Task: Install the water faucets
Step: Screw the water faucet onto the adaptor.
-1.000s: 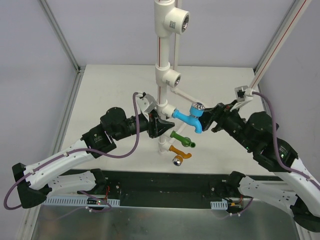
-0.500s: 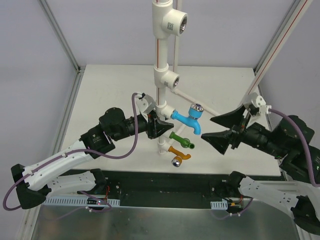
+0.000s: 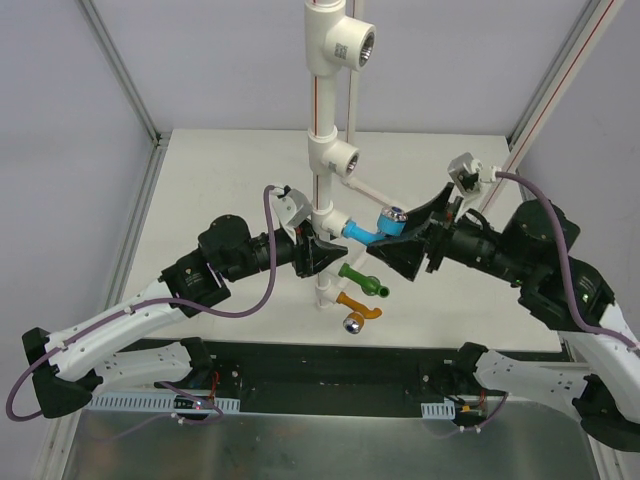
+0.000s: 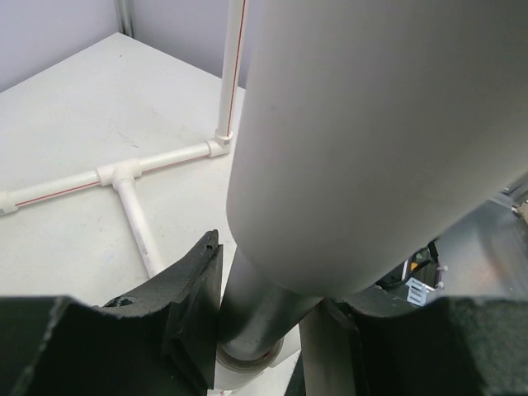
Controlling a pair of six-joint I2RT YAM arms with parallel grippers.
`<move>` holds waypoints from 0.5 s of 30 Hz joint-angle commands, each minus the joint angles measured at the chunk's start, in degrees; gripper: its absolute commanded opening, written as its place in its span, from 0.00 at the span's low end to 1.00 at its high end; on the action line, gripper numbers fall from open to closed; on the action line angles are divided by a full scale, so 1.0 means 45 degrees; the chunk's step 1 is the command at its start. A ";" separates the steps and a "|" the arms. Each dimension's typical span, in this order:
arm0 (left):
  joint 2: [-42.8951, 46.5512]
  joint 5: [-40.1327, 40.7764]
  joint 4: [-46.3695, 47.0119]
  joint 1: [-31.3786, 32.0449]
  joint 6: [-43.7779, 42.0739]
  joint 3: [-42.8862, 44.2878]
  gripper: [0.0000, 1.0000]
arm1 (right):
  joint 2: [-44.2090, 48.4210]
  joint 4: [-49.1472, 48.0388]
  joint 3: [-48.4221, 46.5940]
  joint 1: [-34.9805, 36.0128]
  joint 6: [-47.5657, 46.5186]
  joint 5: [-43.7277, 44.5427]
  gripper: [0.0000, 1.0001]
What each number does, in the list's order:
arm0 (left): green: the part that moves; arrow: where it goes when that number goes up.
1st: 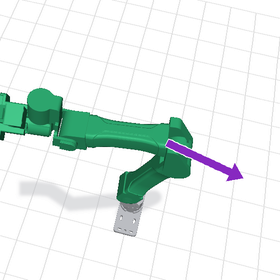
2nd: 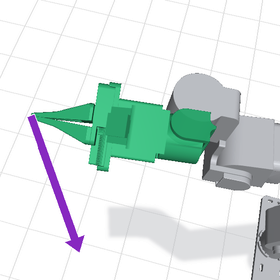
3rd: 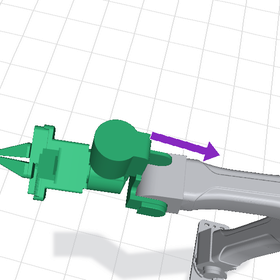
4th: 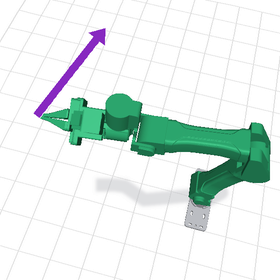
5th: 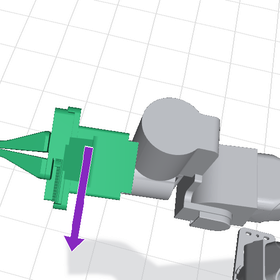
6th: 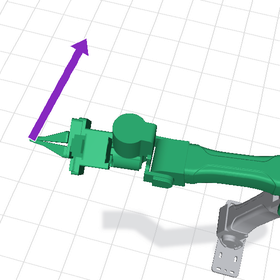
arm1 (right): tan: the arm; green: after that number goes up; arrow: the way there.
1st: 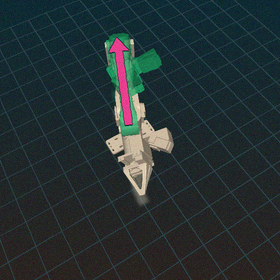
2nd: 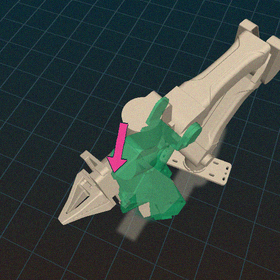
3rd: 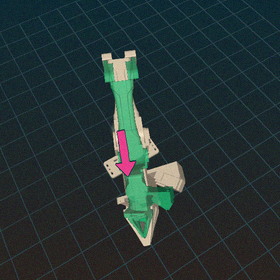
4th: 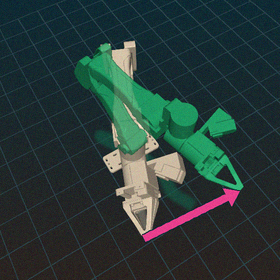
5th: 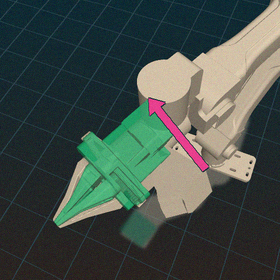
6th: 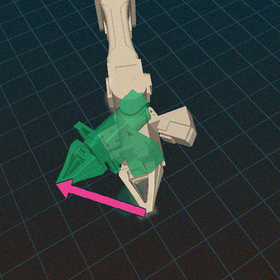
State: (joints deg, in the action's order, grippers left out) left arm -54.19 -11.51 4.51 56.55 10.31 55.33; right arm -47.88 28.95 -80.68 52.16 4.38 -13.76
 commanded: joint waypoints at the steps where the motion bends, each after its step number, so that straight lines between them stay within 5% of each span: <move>1: 0.0188 -0.0021 -0.0749 0.0030 0.2319 -0.0264 0.00 | -0.0901 -0.1220 -0.0800 -0.0009 0.2362 0.1436 0.49; 3: 0.0227 -0.0021 -0.0749 0.0030 0.2339 -0.0284 0.00 | -0.1273 -0.0888 -0.0937 -0.0009 0.3939 0.2135 0.08; 4: 0.0246 0.0018 -0.0749 0.0011 0.2319 -0.0323 0.00 | -0.1255 -0.0867 -0.0705 -0.0009 0.4973 0.2816 0.00; 7: 0.0266 -0.0021 -0.0710 0.0030 0.2319 -0.0362 0.00 | -0.0146 -0.2225 0.1784 -0.0009 1.0078 0.3780 0.00; 11: 0.0207 -0.0001 -0.0613 0.0011 0.2319 -0.0479 0.00 | 0.1713 -0.8196 0.7375 0.0030 2.0000 0.3176 0.00; 13: 0.0130 -0.0060 -0.0515 0.0010 0.2339 -0.0460 0.00 | 0.1675 -0.8701 0.7755 0.0204 2.1602 0.2239 0.00; 15: 0.0090 -0.0099 -0.0456 0.0030 0.2378 -0.0460 0.00 | 0.1849 -0.7182 0.7035 0.0458 2.0867 0.2527 0.01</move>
State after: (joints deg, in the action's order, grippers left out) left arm -53.98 -9.47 6.46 56.18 10.72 54.33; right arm -37.63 -7.64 -50.33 53.17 74.46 -4.75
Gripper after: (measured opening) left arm 0.366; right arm 0.338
